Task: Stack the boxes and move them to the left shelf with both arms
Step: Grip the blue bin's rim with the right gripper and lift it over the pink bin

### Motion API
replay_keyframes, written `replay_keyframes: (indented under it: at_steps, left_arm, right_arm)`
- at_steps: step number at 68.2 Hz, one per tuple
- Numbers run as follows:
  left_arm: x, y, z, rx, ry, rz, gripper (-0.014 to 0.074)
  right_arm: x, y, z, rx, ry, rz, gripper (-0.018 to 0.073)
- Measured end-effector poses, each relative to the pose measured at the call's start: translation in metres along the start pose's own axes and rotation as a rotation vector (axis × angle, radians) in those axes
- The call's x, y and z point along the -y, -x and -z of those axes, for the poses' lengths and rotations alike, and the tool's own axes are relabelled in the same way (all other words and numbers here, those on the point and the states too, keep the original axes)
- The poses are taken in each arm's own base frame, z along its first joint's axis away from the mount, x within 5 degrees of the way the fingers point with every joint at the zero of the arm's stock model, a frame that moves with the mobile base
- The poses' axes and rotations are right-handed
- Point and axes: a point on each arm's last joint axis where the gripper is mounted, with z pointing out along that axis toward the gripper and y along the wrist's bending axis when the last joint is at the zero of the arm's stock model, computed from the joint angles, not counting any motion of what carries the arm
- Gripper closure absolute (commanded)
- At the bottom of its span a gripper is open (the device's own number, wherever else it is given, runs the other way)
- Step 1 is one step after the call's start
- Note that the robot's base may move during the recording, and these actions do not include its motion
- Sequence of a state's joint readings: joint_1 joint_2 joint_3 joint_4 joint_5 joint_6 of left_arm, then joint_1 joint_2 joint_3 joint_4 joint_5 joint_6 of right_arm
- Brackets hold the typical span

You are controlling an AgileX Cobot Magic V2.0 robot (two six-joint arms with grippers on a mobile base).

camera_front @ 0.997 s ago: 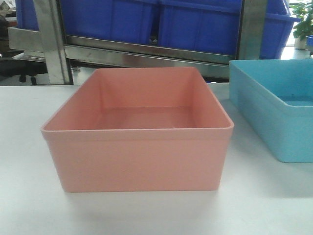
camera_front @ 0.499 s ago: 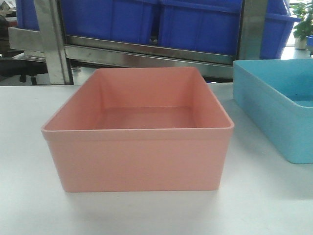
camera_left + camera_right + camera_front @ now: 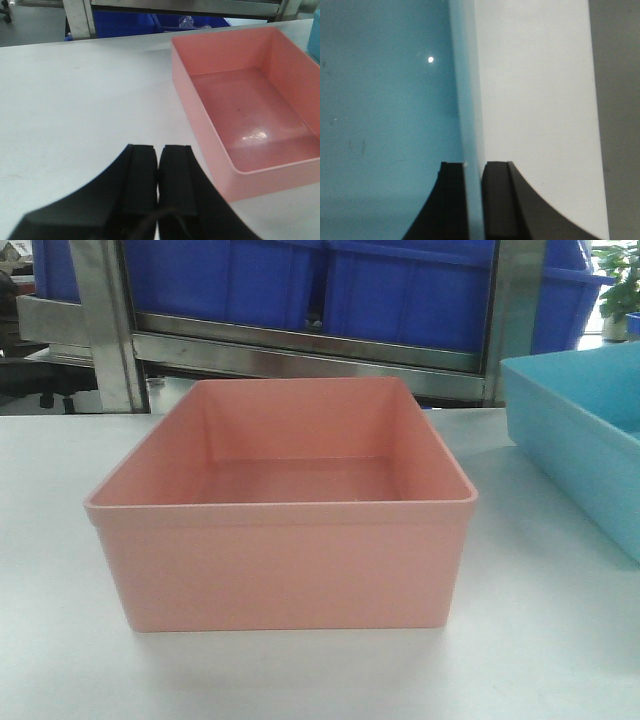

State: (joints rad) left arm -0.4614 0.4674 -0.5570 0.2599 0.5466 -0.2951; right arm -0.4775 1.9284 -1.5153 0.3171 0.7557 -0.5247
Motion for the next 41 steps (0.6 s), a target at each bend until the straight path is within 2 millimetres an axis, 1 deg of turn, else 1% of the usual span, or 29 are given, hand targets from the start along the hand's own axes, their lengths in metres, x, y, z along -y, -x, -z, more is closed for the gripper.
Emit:
replay_keyframes:
  at_steps: [8,15,19,22,30,34,38,41]
  left_arm:
    - [0.000,0.000,0.000,0.000,0.000,0.000,0.0605]
    - [0.000,0.000,0.000,0.000,0.000,0.000,0.0605]
    - [0.000,0.000,0.000,0.000,0.000,0.000,0.0605]
    - [0.000,0.000,0.000,0.000,0.000,0.000,0.0605]
    - [0.000,0.000,0.000,0.005,-0.002,0.000,0.0605]
    - [0.000,0.001,0.000,0.007,-0.002,0.000,0.0605]
    - [0.000,0.001,0.000,0.007,-0.002,0.000,0.0605]
    - [0.000,0.001,0.000,0.007,-0.002,0.000,0.0605]
  right_arm:
    - [-0.009,0.007,0.030,0.054,0.028,-0.015,0.0523]
    - [-0.027,0.014,0.058,0.101,0.062,-0.018,0.0523]
    - [-0.038,0.016,0.071,0.109,0.083,-0.020,0.0523]
    - [-0.050,0.017,0.085,0.120,0.101,-0.031,0.0523]
    - [-0.082,0.018,0.111,0.126,0.157,-0.066,0.0523]
    - [-0.102,0.017,0.125,0.130,0.192,-0.092,0.0523]
    - [-0.123,0.016,0.135,0.128,0.231,-0.106,0.0523]
    - [-0.135,0.015,0.142,0.129,0.254,-0.122,0.0523]
